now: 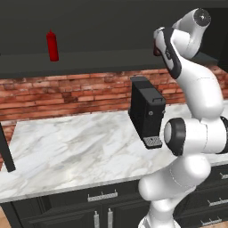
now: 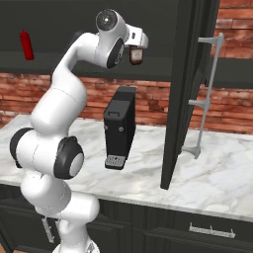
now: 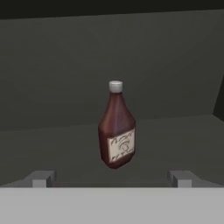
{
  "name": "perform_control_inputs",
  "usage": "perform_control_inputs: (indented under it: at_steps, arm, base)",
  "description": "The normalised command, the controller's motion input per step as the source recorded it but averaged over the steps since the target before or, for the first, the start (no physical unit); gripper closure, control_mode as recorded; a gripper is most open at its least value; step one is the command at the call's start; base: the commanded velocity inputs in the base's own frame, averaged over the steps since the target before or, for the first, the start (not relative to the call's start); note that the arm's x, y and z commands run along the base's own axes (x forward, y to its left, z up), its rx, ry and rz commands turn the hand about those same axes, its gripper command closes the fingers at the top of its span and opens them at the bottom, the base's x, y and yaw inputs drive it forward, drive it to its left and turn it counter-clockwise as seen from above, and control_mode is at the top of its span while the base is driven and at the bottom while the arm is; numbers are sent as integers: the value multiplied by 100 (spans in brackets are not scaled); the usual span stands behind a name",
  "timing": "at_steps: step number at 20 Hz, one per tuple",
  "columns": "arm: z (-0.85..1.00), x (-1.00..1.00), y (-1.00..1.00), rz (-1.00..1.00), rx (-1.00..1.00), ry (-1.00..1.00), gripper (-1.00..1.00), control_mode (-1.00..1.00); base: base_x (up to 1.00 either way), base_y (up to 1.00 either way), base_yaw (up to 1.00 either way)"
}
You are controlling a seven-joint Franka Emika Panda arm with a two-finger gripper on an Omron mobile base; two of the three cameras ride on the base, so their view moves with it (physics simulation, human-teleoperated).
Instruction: Move the ketchup and ketchup from the cabinet to the dining counter.
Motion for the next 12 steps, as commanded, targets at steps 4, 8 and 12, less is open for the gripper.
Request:
perform_control_inputs:
  at_steps: [4,8,12]
  arm:
    - [0,35,-6,0,0,0,-100,-100]
    - [-1,29,0,0,0,0,-100,-100]
    - [-2,28,-1,0,0,0,-100,-100]
  base:
    - [0,0,0]
    - [0,0,0]
    - [0,0,0]
